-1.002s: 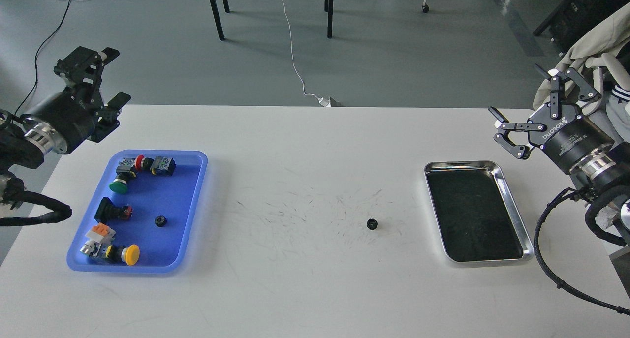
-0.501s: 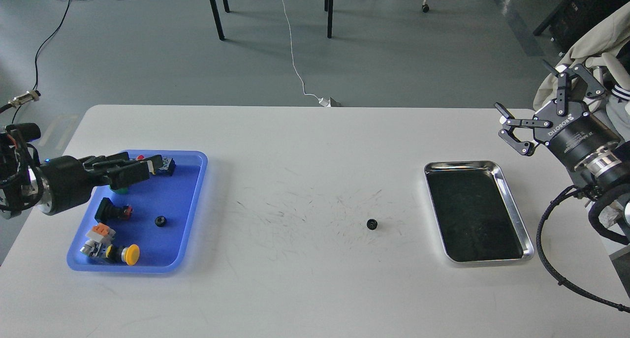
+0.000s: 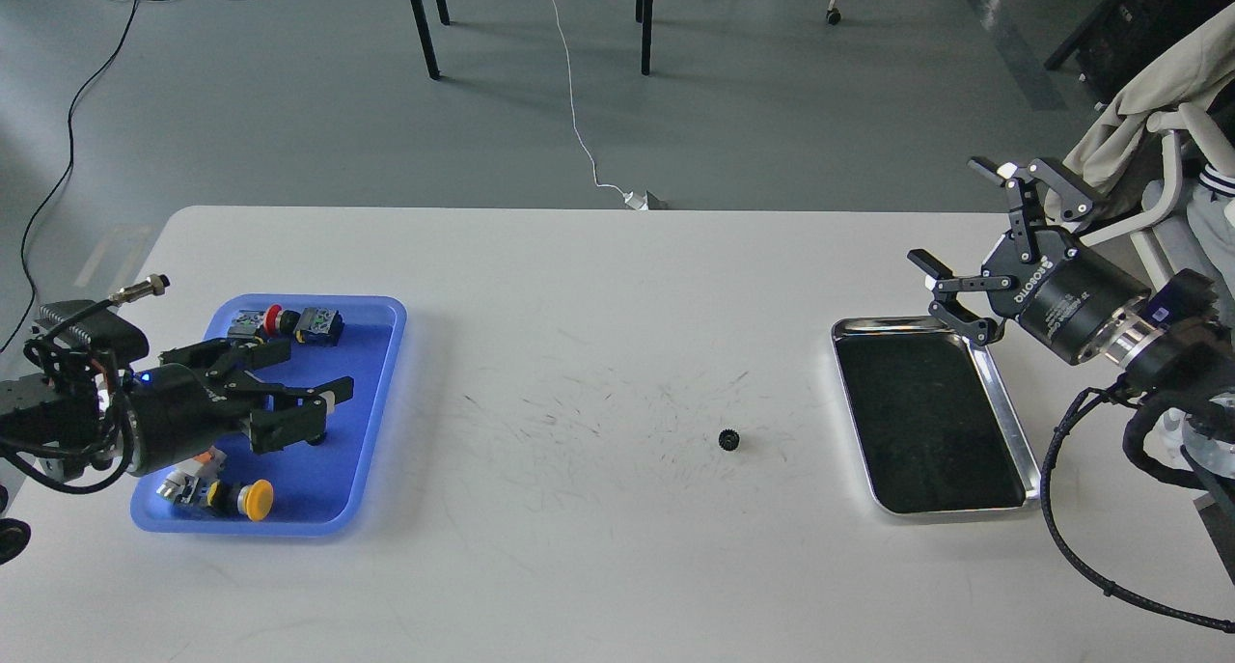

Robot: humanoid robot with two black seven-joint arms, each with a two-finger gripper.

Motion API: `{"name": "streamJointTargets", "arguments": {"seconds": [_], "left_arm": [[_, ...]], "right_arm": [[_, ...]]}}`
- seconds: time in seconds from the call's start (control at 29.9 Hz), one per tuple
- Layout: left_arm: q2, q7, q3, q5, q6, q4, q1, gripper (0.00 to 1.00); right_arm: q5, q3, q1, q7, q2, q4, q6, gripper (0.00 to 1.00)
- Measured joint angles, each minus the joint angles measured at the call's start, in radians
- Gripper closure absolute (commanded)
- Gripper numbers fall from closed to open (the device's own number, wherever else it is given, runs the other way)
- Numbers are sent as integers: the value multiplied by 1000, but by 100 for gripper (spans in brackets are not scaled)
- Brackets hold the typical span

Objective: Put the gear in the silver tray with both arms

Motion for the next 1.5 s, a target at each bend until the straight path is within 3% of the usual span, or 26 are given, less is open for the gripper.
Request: {"name": "streamJointTargets", "arguments": {"seconds": [0.27,0.5,0.63,0.9,1.17,1.5], "left_arm": [[-27,47,-51,-261,14,5,-23,3],[-81,142,-172,-700,36,34,-26,2],[-92,165,-222,-878,38,55,-26,2],[-106,162,-233,-924,82,65,-27,2],[-99,151,-236,-927,107,63,-25,2],[-89,137,-238,-925,121,54,-23,2]], "right_arm": [[-404,-308,157,-13,-75,78,-19,1],[-550,-590,358,-45,-117,105,-19,2],[-581,-722,461,-60,-118,111,-17,3],[-576,-998,716,-88,-94,121,44,4],[-568,-1325,983,-91,51,87,105,5],[-541,-1425,1040,-99,181,-54,105,5]]}}
